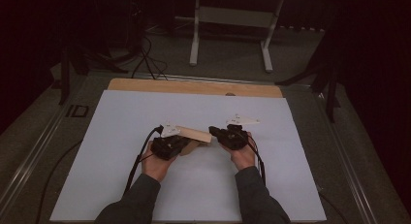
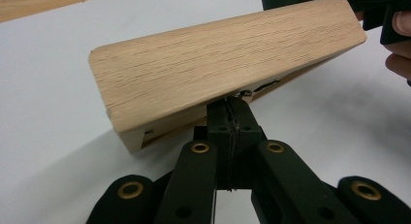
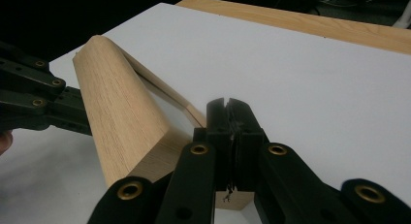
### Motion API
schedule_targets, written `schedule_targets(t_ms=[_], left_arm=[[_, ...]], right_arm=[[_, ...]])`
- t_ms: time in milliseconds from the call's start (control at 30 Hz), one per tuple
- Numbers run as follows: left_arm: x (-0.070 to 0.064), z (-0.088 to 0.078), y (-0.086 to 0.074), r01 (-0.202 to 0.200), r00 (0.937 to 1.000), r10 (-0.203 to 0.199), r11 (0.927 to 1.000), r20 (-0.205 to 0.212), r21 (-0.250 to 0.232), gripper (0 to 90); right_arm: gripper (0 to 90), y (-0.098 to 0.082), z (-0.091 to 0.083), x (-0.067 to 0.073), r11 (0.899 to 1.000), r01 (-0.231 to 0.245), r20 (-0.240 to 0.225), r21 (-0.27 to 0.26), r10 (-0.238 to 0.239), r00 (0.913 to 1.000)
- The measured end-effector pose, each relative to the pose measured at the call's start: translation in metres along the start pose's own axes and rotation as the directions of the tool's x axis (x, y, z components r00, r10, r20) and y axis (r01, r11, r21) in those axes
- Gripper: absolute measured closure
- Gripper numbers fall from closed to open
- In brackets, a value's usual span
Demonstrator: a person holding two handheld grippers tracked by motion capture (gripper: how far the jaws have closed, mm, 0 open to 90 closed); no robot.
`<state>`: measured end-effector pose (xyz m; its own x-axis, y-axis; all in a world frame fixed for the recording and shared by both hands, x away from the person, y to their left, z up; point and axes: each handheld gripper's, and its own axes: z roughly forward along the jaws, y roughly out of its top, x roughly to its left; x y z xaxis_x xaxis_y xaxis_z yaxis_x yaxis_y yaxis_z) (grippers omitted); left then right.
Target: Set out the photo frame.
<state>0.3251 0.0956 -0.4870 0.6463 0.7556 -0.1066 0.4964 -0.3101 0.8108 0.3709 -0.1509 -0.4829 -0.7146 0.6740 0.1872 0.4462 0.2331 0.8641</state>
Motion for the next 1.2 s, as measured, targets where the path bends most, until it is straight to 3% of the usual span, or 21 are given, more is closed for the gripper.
schedule_targets(t_ms=[733,1200], left_arm=[[-0.004,0.005,0.003,-0.019,0.9998,0.019,0.9996,-0.003,0.019,89.3],[-0.004,0.007,0.003,-0.008,1.0000,0.008,0.9997,0.000,0.022,89.4]], right_arm=[[88.6,-0.003,-0.002,0.012,0.999,0.042,-0.031,0.020,-0.041,0.9987],[89.4,-0.009,-0.007,0.015,0.999,0.036,-0.041,0.015,-0.035,0.9985]])
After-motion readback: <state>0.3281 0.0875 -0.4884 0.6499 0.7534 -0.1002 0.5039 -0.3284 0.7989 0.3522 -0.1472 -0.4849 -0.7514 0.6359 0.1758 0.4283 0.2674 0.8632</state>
